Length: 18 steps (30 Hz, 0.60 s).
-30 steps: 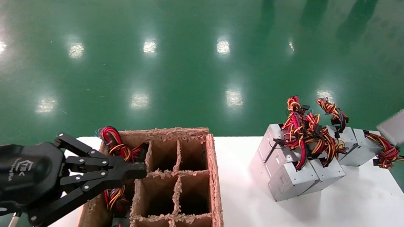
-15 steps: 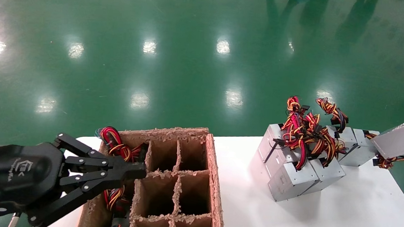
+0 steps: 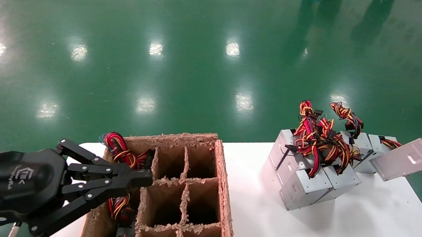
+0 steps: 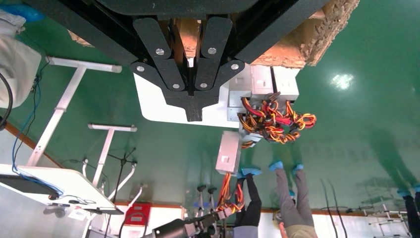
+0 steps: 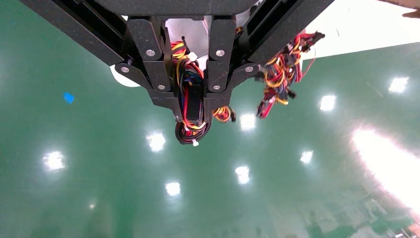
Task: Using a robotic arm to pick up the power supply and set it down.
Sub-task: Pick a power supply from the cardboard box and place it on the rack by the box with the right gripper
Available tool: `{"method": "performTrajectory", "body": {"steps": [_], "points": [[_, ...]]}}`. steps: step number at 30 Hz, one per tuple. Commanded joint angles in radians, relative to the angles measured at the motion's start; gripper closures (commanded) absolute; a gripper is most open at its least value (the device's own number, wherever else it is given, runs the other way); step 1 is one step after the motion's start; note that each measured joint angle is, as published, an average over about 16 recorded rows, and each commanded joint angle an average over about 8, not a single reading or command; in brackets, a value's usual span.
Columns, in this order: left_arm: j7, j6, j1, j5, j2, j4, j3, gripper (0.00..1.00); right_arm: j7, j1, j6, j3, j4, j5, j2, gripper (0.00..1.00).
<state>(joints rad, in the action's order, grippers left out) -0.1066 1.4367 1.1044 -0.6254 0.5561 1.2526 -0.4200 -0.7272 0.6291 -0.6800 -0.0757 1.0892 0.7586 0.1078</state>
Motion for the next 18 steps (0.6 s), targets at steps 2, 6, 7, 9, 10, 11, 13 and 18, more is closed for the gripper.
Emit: {"method": "performTrajectory", "body": {"steps": [2, 6, 7, 9, 10, 11, 13, 18], "points": [[0.000, 0.000, 0.000, 0.000, 0.000, 0.000, 0.000, 1.00, 0.004, -0.029, 0.001, 0.006, 0.011, -0.011, -0.008, 1.00], [0.000, 0.000, 0.000, 0.000, 0.000, 0.000, 0.000, 1.00, 0.008, -0.067, -0.001, 0.006, 0.030, -0.020, -0.010, 1.00], [0.000, 0.000, 0.000, 0.000, 0.000, 0.000, 0.000, 1.00, 0.009, -0.077, -0.001, 0.006, 0.034, -0.022, -0.010, 1.00], [0.000, 0.000, 0.000, 0.000, 0.000, 0.000, 0.000, 1.00, 0.010, -0.094, 0.002, 0.005, 0.042, -0.025, -0.009, 1.00], [0.000, 0.000, 0.000, 0.000, 0.000, 0.000, 0.000, 1.00, 0.011, -0.103, 0.005, 0.004, 0.046, -0.026, -0.008, 1.00], [0.000, 0.000, 0.000, 0.000, 0.000, 0.000, 0.000, 1.00, 0.011, -0.112, 0.008, 0.003, 0.050, -0.027, -0.006, 1.00], [0.000, 0.000, 0.000, 0.000, 0.000, 0.000, 0.000, 1.00, 0.011, -0.127, 0.017, 0.001, 0.059, -0.029, -0.002, 1.00], [0.000, 0.000, 0.000, 0.000, 0.000, 0.000, 0.000, 1.00, 0.005, -0.161, 0.045, -0.008, 0.090, -0.030, 0.014, 1.00]]}}
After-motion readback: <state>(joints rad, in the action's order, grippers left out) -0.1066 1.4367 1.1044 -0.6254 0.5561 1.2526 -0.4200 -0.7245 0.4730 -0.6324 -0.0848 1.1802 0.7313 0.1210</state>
